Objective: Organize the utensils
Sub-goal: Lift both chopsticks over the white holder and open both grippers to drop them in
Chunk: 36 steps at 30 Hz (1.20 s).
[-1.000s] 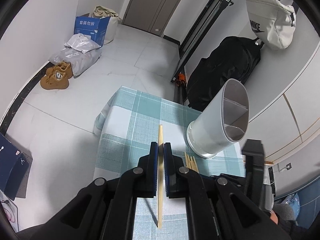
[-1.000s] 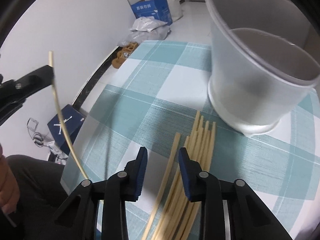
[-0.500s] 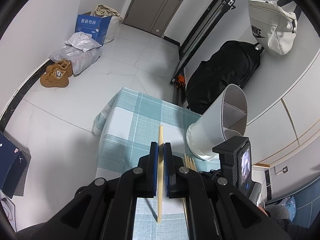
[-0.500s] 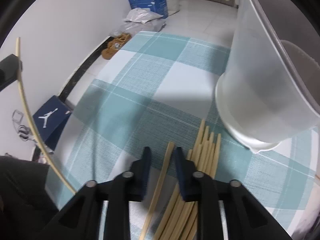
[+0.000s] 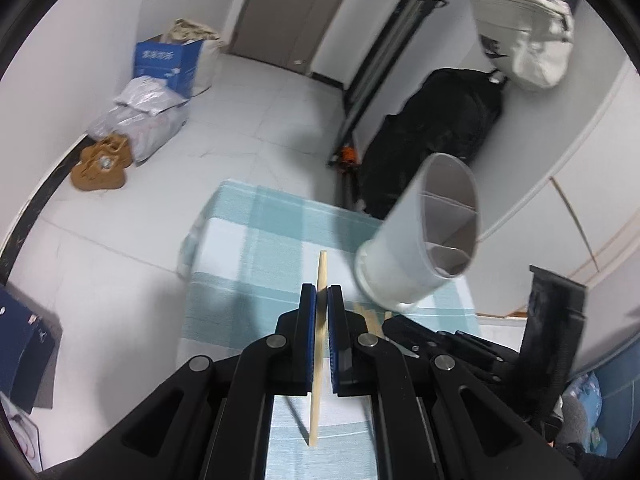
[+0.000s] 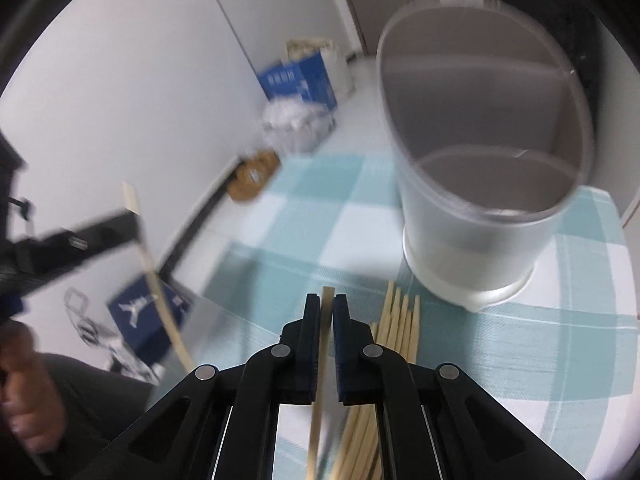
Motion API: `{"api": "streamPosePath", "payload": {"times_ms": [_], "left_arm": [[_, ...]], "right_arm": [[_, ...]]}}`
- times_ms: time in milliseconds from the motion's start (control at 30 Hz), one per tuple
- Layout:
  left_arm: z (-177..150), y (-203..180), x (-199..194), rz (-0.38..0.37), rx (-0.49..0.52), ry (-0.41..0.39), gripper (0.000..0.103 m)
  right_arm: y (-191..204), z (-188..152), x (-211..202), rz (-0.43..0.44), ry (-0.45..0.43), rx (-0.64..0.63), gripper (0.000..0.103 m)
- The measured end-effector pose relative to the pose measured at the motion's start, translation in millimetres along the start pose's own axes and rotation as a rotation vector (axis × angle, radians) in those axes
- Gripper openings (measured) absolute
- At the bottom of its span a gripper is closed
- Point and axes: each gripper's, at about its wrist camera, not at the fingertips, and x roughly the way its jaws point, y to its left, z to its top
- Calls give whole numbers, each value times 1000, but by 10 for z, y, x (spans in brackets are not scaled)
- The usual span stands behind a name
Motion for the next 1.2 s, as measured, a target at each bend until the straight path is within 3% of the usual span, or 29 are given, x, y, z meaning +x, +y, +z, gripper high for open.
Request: {"api": "streamPosePath", "payload": {"times_ms": [267, 867, 1200], "left_arm": [[-38, -441, -129, -11, 156, -53, 2], [127, -1023, -273, 36, 296, -26, 2], [559, -1276, -475, 23, 312, -56, 2]], "right_arm": [[-30, -114, -717, 20, -226, -18, 5], [-266, -63, -1244, 51, -441, 24, 5], [-241, 345, -1695, 54, -548, -12, 5]]}}
